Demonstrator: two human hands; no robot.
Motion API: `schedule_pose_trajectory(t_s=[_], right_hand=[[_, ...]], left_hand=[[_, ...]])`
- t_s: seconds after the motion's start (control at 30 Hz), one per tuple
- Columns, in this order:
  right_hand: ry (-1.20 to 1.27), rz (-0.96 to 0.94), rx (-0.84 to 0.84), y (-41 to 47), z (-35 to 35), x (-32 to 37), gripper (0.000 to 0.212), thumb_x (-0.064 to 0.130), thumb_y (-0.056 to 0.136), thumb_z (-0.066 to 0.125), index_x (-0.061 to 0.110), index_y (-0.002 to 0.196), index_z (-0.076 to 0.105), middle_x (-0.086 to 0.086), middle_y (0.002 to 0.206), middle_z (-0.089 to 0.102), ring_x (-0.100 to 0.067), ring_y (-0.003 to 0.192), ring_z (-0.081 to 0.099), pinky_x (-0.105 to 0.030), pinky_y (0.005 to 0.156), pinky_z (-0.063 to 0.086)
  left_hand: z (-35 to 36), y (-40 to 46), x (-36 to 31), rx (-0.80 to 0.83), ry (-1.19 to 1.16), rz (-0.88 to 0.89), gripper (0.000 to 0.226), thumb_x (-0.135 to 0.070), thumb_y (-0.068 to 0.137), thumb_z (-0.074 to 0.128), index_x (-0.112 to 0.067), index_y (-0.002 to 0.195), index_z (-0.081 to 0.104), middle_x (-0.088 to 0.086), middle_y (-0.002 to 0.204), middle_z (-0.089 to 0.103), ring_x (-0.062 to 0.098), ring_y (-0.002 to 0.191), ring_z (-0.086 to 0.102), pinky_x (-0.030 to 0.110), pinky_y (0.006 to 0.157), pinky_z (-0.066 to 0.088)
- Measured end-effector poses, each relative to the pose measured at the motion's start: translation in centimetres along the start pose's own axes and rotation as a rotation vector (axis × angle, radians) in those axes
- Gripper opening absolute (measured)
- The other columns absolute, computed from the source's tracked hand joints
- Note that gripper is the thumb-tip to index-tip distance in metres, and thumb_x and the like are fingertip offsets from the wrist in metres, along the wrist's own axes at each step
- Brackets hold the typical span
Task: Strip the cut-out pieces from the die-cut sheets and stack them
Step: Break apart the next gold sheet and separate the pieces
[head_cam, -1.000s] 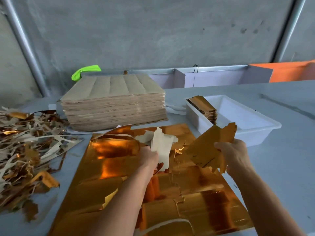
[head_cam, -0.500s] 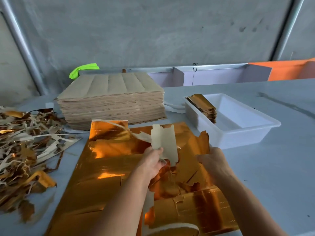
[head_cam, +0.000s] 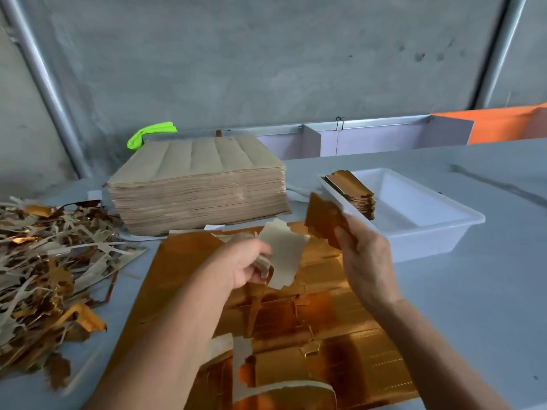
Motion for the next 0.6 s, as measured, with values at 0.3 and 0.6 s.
schedule_pose_trajectory(t_s=[0.3, 0.6], right_hand=[[0.038, -0.379, 0.455, -1.7, 2.8, 0.9, 0.042, 0.0, 0.093, 0.05, 0.01, 0.134, 0.052, -0.001, 0.123, 0.063, -0.009, 0.111, 0.06, -0.01, 0.092, 0.043], [0.05, -0.263, 0.349, -2.9, 3.6, 1.2, 0.046, 0.036, 0.092, 0.041, 0.012, 0.128, 0.057, 0.004, 0.111, 0.066, -0.008, 0.097, 0.064, -0.005, 0.082, 0.044]], left_hand=[[-1.6, -1.7, -1.3, 0.265, -0.072, -0.1, 0.029, -0.012, 0.1, 0.034, -0.001, 0.088, 0.059, 0.02, 0.073, 0.07, 0.027, 0.06, 0.07, 0.028, 0.047, 0.056], [-1.4, -2.0, -0.1, 0.396, -0.141, -0.088, 0.046, -0.02, 0.101, 0.035, 0.0, 0.077, 0.069, 0.017, 0.072, 0.07, 0.024, 0.06, 0.069, 0.027, 0.05, 0.056]])
Point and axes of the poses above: each hand's wrist, its own y-axis towards the middle knuckle, its own z-axis out of the palm, x = y × z, the point moved 1 cm from there along y, towards the middle knuckle
